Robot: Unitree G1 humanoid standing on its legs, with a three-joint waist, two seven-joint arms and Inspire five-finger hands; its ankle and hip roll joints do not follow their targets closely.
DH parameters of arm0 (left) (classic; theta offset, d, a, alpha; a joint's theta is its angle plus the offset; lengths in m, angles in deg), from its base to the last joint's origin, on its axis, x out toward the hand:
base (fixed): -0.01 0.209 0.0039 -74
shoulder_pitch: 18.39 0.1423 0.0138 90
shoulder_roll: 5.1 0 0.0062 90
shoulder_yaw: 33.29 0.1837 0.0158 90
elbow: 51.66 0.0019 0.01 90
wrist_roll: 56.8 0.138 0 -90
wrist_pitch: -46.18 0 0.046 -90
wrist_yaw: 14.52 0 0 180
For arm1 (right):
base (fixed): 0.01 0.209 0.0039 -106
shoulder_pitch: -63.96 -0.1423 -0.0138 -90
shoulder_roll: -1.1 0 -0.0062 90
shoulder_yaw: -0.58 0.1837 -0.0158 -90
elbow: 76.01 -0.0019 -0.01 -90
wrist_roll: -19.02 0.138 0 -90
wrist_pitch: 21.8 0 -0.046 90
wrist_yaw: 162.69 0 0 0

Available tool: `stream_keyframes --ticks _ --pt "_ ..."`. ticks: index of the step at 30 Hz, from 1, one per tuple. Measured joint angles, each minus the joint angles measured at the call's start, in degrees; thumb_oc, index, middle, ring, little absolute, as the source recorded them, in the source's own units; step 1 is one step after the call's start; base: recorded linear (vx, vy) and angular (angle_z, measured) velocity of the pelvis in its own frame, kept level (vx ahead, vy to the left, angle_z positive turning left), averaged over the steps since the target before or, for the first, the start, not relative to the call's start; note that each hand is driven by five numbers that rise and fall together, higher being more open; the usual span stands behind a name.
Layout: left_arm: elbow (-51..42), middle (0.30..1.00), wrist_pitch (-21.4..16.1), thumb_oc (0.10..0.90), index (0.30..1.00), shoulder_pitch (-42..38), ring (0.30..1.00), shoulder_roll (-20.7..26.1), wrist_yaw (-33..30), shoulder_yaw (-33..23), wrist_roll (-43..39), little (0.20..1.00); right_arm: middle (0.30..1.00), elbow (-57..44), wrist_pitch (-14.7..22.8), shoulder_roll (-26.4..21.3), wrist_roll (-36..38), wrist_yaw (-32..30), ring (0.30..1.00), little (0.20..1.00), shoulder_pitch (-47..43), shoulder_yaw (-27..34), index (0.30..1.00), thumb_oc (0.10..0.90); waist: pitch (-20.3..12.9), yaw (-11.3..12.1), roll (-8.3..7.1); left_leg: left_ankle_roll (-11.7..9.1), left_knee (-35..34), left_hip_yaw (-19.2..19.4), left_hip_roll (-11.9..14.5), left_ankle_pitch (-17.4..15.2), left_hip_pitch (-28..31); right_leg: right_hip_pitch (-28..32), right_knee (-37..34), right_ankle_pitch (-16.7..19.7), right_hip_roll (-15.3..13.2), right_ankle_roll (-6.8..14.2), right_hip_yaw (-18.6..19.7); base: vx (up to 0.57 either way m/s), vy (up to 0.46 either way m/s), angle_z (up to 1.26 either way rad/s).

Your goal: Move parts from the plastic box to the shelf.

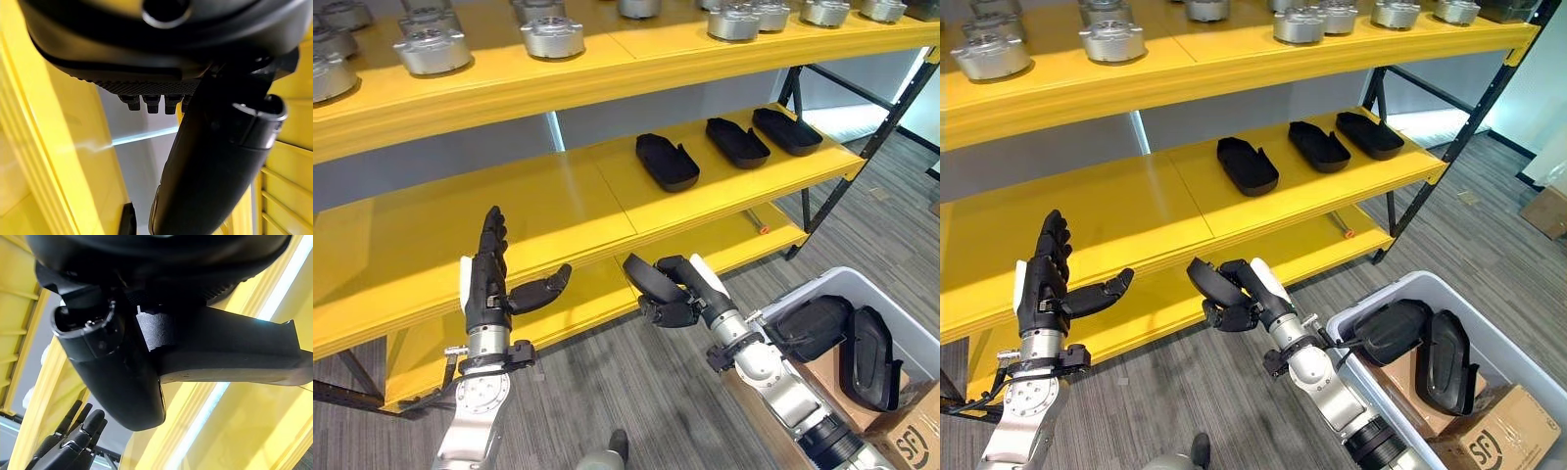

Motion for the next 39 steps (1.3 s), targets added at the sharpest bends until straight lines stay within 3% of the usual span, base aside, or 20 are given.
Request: stream_keyframes --ticks 3,4,6,8,10,11,14,17,19,20,22,23,24,25,26,30,32,33,36,39 --pt "0.00 1.000 0.00 0.900 1.000 0.14 1.000 0.07 0.88 0.04 0.03 1.000 0.300 -2.91 -0.18 -0.15 -0.02 0.03 0.300 0.300 0.30 0.05 0.300 0.400 -0.03 0.54 0.02 3.05 -1.57 -2.02 -0.74 1.04 1.16 -4.26 9.50 2.42 -2.62 0.77 2.74 0.07 0.323 0.42" --pt "0.03 1.000 0.02 0.900 1.000 -0.27 1.000 0.08 1.76 0.09 -0.04 1.000 0.300 -3.54 -0.14 0.34 0.00 0.09 0.300 0.300 0.41 -0.02 0.300 0.400 -0.17 0.87 -0.22 3.69 -0.58 -3.55 -1.03 0.58 0.16 -3.33 4.60 0.02 -0.29 2.71 5.59 0.09 0.368 0.70" --pt "0.15 1.000 0.20 0.900 1.000 -1.80 1.000 0.31 3.29 1.55 -0.13 1.000 0.300 -3.86 -0.27 -0.20 -0.03 -0.22 0.300 0.300 0.53 0.28 0.300 0.400 -0.32 0.35 -0.86 3.67 -0.60 -6.37 -2.75 1.52 -0.64 -1.41 1.50 3.83 0.42 1.25 6.54 0.07 0.173 0.93" --pt "0.18 1.000 0.42 0.900 1.000 -2.34 1.000 0.18 4.86 2.81 -0.21 1.000 0.300 -3.83 -0.35 -1.00 0.00 -0.64 0.300 0.300 0.83 0.35 0.300 0.400 -0.22 -0.48 0.39 4.40 -1.47 -10.04 -3.01 2.46 -0.51 -3.90 8.83 4.31 0.28 1.35 11.35 0.06 0.173 0.89" --pt "0.35 1.000 0.51 0.900 1.000 -3.34 1.000 0.03 6.10 4.58 -0.26 1.000 0.300 -3.96 -0.33 -1.42 0.00 -1.05 0.300 0.300 2.80 0.83 0.300 0.400 -0.25 -2.22 1.25 5.43 -1.47 -14.77 -2.43 2.54 -0.53 -5.44 10.71 -3.13 4.25 4.66 18.48 0.03 0.145 1.14" --pt "0.33 1.000 0.49 0.900 1.000 -3.48 1.000 0.17 7.21 5.08 -0.25 1.000 0.300 -3.95 -0.34 -1.48 -0.02 -1.10 0.300 0.300 3.97 0.79 0.300 0.400 -0.32 -2.14 1.06 5.49 -1.49 -15.78 -2.06 2.52 -0.51 -7.29 9.96 -5.35 7.44 4.37 21.46 0.02 0.137 0.82" --pt "0.37 1.000 0.52 0.900 1.000 -1.92 1.000 0.15 7.08 5.15 -0.16 1.000 0.300 -4.14 0.82 -1.71 0.00 0.69 0.300 0.300 6.06 2.04 0.300 0.400 -0.22 -2.58 1.02 5.84 -1.53 -15.90 -2.11 2.22 -0.67 -14.82 8.07 -6.53 13.06 2.00 21.51 0.05 0.071 0.11" --pt "0.41 1.000 0.48 0.900 1.000 -0.23 1.000 -0.25 7.12 5.74 -0.18 1.000 0.300 -4.38 1.18 -3.85 0.01 1.80 0.300 0.300 9.48 3.93 0.300 0.400 -0.52 -4.92 -0.74 5.26 -1.58 -16.62 -4.41 0.98 0.25 -14.31 -5.00 -1.63 15.83 -0.21 23.74 0.11 -0.005 0.11" --pt "0.66 1.000 0.39 0.900 1.000 0.27 1.000 -0.28 7.05 6.75 -0.14 1.000 0.300 -4.30 1.28 -5.08 0.09 1.85 0.300 0.300 10.95 5.38 0.300 0.400 -0.41 -6.76 -1.91 5.14 -1.57 -17.89 -5.76 0.75 -0.10 -12.13 -9.83 3.90 16.06 0.67 27.54 0.09 -0.044 0.29" --pt "0.98 1.000 0.32 0.900 1.000 0.75 1.000 -0.51 7.06 7.19 -0.12 1.000 0.300 -3.97 1.24 -5.66 0.08 1.87 0.300 0.300 11.10 5.37 0.300 0.400 -0.38 -6.91 -2.11 4.93 -1.57 -17.48 -5.80 0.17 0.07 -12.13 -9.58 5.05 16.02 -0.67 27.75 0.10 -0.050 0.04" --pt "1.84 1.000 0.18 0.900 1.000 1.23 1.000 -0.48 7.15 8.86 -0.01 1.000 0.300 -3.80 1.20 -7.04 0.12 1.92 0.300 0.300 11.58 5.44 0.300 0.400 0.31 -7.68 -1.29 4.78 -0.99 -16.51 -4.67 -1.14 1.16 -12.75 -5.11 3.80 16.61 -0.20 27.85 0.10 -0.069 -0.04" --pt "2.24 1.000 0.16 0.900 1.000 1.43 1.000 -0.64 7.15 9.59 0.08 1.000 0.300 -3.80 1.21 -7.65 0.11 2.17 0.300 0.300 11.55 5.46 0.300 0.400 1.31 -8.26 -0.05 5.01 -1.66 -17.08 -3.66 -1.18 3.16 -14.74 0.96 2.46 17.58 0.18 28.13 0.08 -0.077 0.05" --pt "2.28 1.000 0.04 0.900 1.000 1.66 1.000 -0.33 7.08 10.40 0.25 1.000 0.300 -3.94 1.34 -7.74 0.10 2.20 0.300 0.300 11.67 5.60 0.300 0.400 2.29 -9.15 1.16 5.48 -1.61 -18.28 -2.42 -0.78 4.51 -18.69 7.06 -2.01 18.92 2.19 28.13 0.09 -0.063 0.08" --pt "2.14 1.000 -0.46 0.900 1.000 1.53 1.000 -0.17 7.10 10.62 0.58 1.000 0.300 -4.19 1.53 -7.72 0.09 2.30 0.300 0.300 11.60 5.60 0.300 0.400 2.54 -10.04 1.26 4.81 -1.59 -18.56 -2.02 -0.61 4.77 -20.43 4.98 -2.66 19.63 2.55 28.24 0.11 -0.074 0.35" --pt "2.21 1.000 -1.03 0.900 1.000 0.47 1.000 -0.16 7.08 10.59 0.59 1.000 0.300 -4.38 2.65 -6.88 0.09 2.33 0.300 0.300 11.61 5.63 0.300 0.400 2.80 -10.26 -0.05 3.83 -1.64 -19.86 -2.90 -1.50 5.26 -22.16 -2.97 0.50 19.02 1.94 28.43 0.17 -0.122 0.49" --pt "1.84 1.000 -1.47 0.900 1.000 -0.51 1.000 0.14 6.03 9.92 0.46 1.000 0.300 -4.37 2.99 -4.66 0.06 2.11 0.300 0.300 11.31 5.42 0.300 0.400 2.38 -8.86 -2.81 2.91 -1.60 -23.76 -5.88 -3.62 7.40 -17.98 -9.49 3.27 16.71 0.75 29.76 0.16 -0.121 0.66" --pt "1.88 1.000 -1.45 0.900 1.000 0.27 1.000 -0.47 5.53 9.01 0.27 1.000 0.300 -3.74 3.04 -3.84 0.06 1.92 0.300 0.300 10.34 4.67 0.300 0.400 2.56 -7.87 -2.13 1.77 -0.61 -23.91 -5.65 -5.79 8.06 -16.99 -9.95 8.71 16.87 -0.48 29.19 0.13 -0.061 0.17" --pt "1.84 1.000 -1.46 0.900 1.000 0.77 1.000 -0.48 5.65 8.75 0.32 1.000 0.300 -3.77 3.05 -3.74 0.06 1.92 0.300 0.300 10.28 4.51 0.300 0.400 2.51 -7.84 -1.62 1.33 0.35 -23.70 -5.22 -6.70 8.23 -16.20 -10.15 9.89 17.43 -2.58 28.88 0.12 -0.044 0.17" --pt "1.21 1.000 -1.44 0.900 1.000 1.29 1.000 -0.50 5.92 8.61 0.41 1.000 0.300 -3.83 2.83 -4.62 0.08 2.19 0.300 0.300 8.89 4.83 0.300 0.400 2.63 -8.35 -0.34 0.14 0.57 -17.86 -2.23 -8.26 9.75 -14.54 -10.13 9.18 20.27 -5.97 28.21 0.20 -0.049 0.01" --pt "0.90 1.000 -1.43 0.900 1.000 0.49 1.000 -0.54 6.06 8.63 0.38 1.000 0.300 -3.82 2.23 -5.48 0.10 2.24 0.300 0.300 9.02 4.98 0.300 0.400 2.79 -8.79 0.12 -0.31 -0.76 -16.49 -1.43 -8.51 11.85 -12.87 -10.16 8.11 21.15 -7.17 28.34 0.14 -0.047 -0.10"
